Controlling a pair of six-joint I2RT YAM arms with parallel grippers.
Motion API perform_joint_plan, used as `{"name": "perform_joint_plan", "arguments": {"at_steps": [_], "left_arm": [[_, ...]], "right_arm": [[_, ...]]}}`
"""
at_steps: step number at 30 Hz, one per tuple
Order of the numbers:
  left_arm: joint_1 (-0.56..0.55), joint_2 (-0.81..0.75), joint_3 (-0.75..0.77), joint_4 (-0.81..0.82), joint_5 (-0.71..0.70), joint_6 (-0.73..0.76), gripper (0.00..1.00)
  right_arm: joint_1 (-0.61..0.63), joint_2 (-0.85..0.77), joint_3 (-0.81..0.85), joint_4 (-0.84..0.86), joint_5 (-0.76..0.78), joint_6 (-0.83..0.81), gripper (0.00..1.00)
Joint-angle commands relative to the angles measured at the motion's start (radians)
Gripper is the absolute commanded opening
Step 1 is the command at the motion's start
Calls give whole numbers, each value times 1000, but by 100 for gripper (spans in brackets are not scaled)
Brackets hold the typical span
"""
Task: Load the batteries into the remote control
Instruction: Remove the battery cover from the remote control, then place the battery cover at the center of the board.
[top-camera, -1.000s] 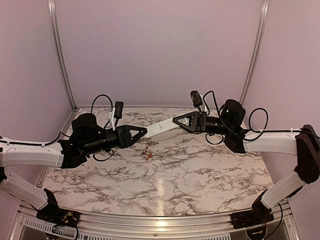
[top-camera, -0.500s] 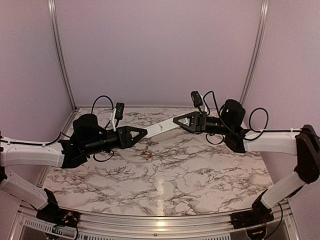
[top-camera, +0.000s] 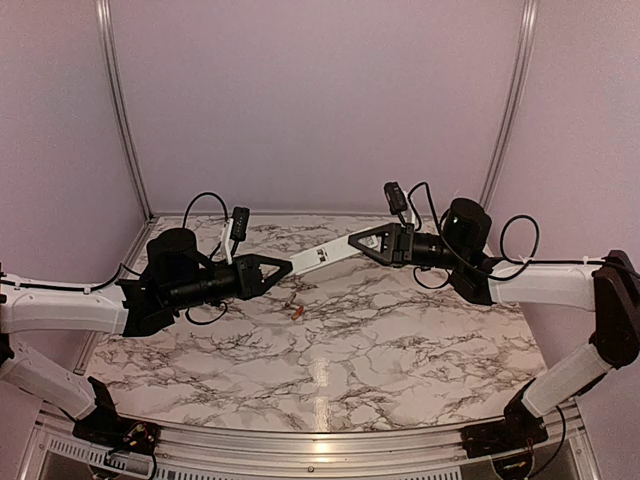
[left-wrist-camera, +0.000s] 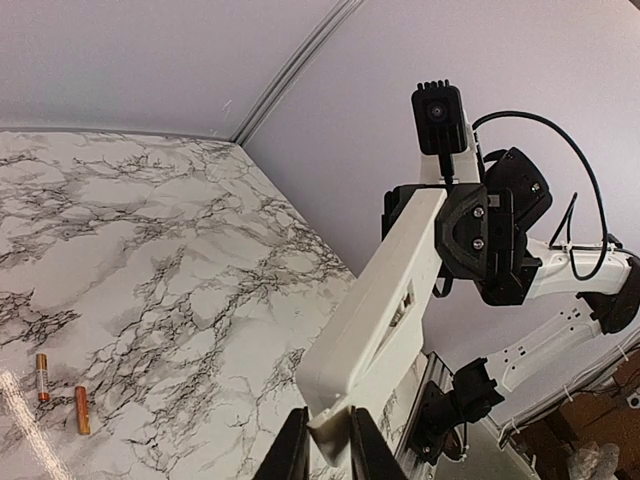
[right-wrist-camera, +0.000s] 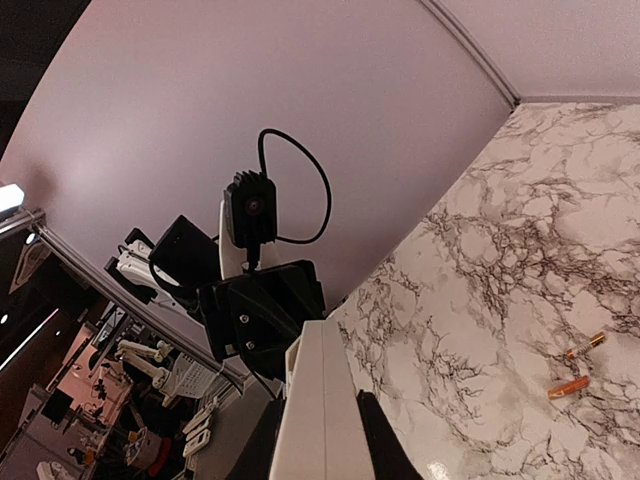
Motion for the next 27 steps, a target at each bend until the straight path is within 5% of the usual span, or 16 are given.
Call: {"name": "perform_joint_plan", "arguments": {"at_steps": [1,6,27], "left_arm": [[6,-8,11,-10,8,16,12],[6,-32,-20,73,60,6,0],[34,-62,-85,316,306,-53,0]], "right_arm": [[-10,-25,45,1,2,-16,0],[-26,-25,40,-21,4,-35,0],[-96,-16,-23,143,-106,87,0]]}}
